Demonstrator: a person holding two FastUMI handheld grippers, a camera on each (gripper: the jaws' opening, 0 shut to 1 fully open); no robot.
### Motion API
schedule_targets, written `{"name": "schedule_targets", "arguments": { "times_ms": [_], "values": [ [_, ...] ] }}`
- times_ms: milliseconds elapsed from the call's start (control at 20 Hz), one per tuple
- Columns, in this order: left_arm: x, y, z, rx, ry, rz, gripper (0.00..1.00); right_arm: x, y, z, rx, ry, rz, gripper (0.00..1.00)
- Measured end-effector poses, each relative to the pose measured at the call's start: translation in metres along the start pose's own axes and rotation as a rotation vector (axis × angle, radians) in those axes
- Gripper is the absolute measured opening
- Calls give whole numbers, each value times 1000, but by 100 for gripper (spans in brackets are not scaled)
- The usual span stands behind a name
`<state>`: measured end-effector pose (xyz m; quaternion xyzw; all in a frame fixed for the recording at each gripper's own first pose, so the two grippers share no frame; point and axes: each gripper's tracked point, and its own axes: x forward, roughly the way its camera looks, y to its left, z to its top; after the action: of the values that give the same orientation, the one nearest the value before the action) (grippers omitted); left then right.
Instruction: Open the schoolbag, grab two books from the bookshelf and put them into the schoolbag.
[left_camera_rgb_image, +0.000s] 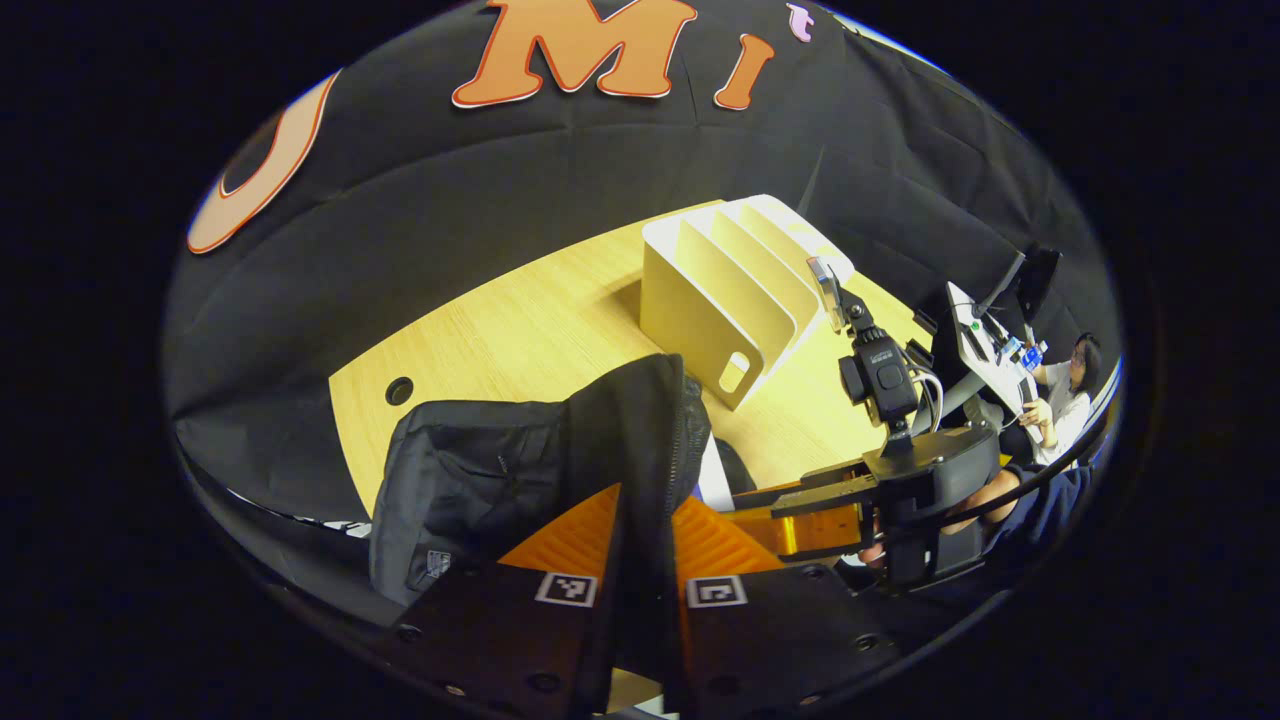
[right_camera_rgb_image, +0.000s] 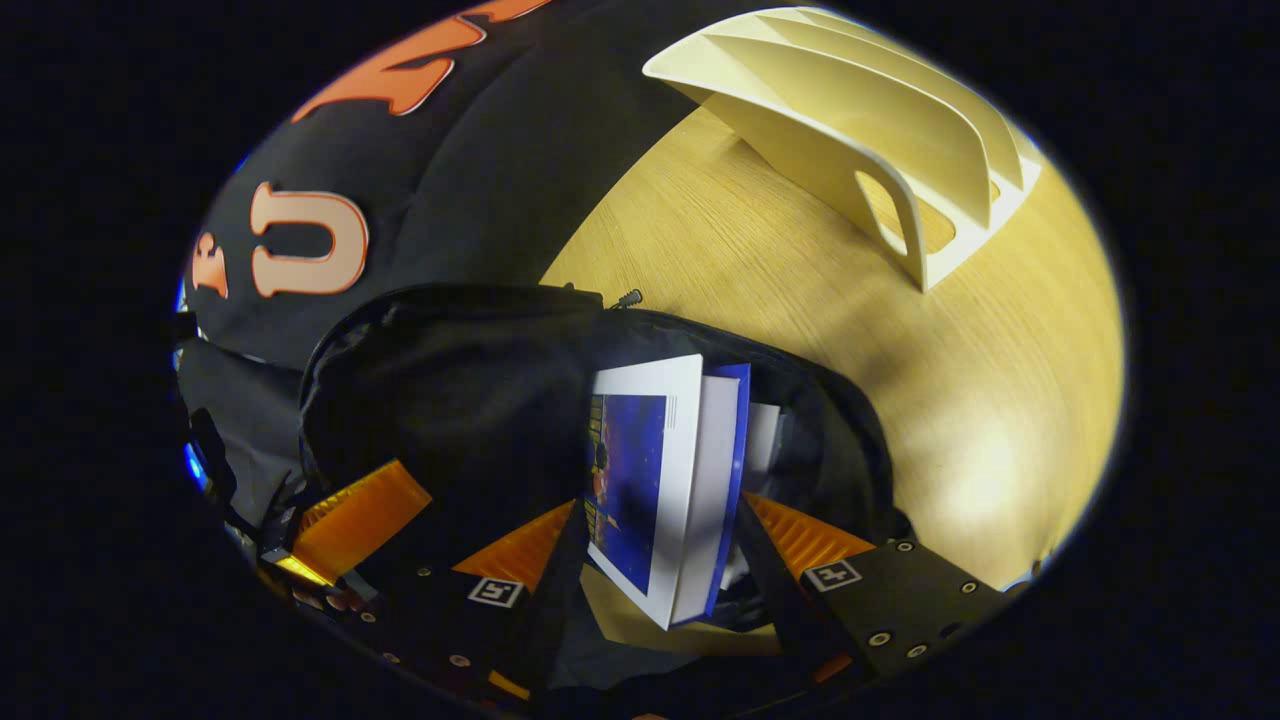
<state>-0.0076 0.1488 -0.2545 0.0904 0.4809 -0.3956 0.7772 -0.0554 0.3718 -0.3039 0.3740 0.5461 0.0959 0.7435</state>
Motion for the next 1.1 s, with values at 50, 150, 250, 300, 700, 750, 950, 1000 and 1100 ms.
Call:
{"name": "schedule_targets", "arguments": {
  "times_ms": [50, 150, 250, 300, 700, 750, 950, 1000, 1100],
  "values": [
    [1, -8, 0, -4, -8, -8, 29, -13, -3, -2, -37, 26, -3, 72],
    [8, -21, 0, -14, -3, -2, 40, -39, -15, -1, -107, 53, -19, 96],
    [14, -31, 2, -31, -9, 22, 51, -64, -28, 12, -152, 41, -30, 97],
    [17, -37, 6, -46, -20, 41, 56, -75, -35, 21, -166, 25, -29, 97],
    [29, -107, 63, -231, -184, 246, 98, -200, -93, 140, -448, -214, -94, 98],
    [29, -117, 74, -250, -218, 274, 98, -216, -97, 153, -480, -246, -100, 98],
    [19, -152, 116, -331, -381, 374, 98, -262, -95, 192, -596, -369, -106, 97],
    [9, -158, 129, -334, -420, 417, 98, -270, -90, 198, -638, -397, -104, 98],
    [-15, -158, 146, -325, -501, 545, 98, -289, -78, 207, -726, -460, -91, 97]
  ]
}}
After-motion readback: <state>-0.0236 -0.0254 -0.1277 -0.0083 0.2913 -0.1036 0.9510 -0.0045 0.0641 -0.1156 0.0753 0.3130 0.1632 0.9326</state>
